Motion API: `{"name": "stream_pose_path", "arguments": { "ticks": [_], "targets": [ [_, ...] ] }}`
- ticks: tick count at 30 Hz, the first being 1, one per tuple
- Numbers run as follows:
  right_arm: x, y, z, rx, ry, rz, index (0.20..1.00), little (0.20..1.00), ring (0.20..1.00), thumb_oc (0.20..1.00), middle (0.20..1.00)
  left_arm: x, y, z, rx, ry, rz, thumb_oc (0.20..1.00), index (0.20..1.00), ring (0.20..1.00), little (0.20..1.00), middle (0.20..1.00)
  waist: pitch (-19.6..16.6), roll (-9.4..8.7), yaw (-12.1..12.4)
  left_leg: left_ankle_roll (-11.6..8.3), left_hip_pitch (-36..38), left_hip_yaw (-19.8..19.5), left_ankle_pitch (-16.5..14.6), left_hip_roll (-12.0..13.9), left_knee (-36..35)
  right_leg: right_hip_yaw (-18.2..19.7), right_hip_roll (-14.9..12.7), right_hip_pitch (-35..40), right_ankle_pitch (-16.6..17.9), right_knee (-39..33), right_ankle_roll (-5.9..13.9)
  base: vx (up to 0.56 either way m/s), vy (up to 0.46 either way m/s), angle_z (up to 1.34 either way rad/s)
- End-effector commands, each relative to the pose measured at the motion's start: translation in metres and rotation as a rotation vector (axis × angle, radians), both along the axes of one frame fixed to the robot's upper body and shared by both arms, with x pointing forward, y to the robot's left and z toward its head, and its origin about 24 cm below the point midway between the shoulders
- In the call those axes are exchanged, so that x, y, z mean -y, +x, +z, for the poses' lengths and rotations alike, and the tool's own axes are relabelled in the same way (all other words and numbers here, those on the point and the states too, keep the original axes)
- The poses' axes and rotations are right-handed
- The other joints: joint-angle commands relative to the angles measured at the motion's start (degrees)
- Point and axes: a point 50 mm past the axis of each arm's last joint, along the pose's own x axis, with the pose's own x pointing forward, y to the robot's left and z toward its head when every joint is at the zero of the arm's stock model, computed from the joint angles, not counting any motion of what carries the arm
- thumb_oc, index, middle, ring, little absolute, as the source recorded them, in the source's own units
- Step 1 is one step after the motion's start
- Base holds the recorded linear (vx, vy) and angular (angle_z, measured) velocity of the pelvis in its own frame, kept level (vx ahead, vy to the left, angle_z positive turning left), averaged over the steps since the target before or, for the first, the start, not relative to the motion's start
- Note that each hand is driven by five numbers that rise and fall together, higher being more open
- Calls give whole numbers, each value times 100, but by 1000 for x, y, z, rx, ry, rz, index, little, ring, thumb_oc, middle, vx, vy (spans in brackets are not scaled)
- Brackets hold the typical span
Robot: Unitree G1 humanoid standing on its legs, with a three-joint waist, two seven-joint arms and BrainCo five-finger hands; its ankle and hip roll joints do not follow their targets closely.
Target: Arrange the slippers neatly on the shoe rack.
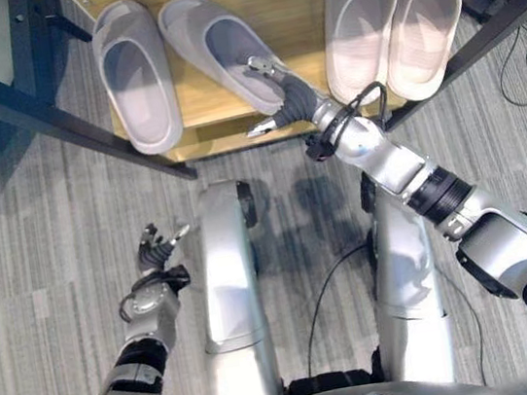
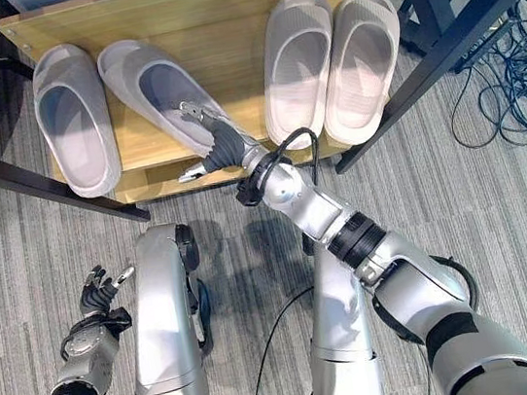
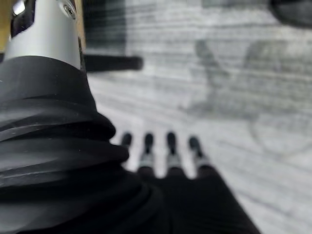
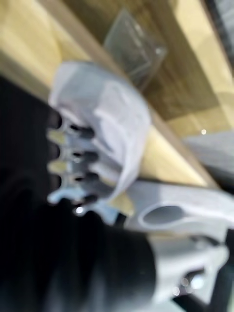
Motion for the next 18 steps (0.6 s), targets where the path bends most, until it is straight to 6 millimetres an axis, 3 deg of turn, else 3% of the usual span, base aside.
{"name": "stream_pose_path", "arguments": {
  "ticks": [1,11,18],
  "targets": [
    [-14,-16,8,52,-29,104,1000,1000,1000,1000,1000,5,-1,2,27,10,4,1000,1000,1000,1000,1000,-93,-142,403,315,-142,46,-171,-254,242,891,-177,344,1435,529,-516,0,0,0],
    [-34,-21,7,25,0,160,1000,1000,1000,1000,1000,14,3,1,22,17,-13,1000,1000,1000,1000,1000,-93,-102,444,309,-142,54,-149,-270,211,854,-170,367,1434,529,-514,0,0,0],
    [-54,-11,9,-85,120,164,1000,1000,1000,1000,1000,21,8,-2,4,14,-9,1000,1000,1000,1000,1000,-93,26,537,301,-142,-4,-112,-310,221,776,-185,429,1469,495,-512,0,0,0]
  ]
}}
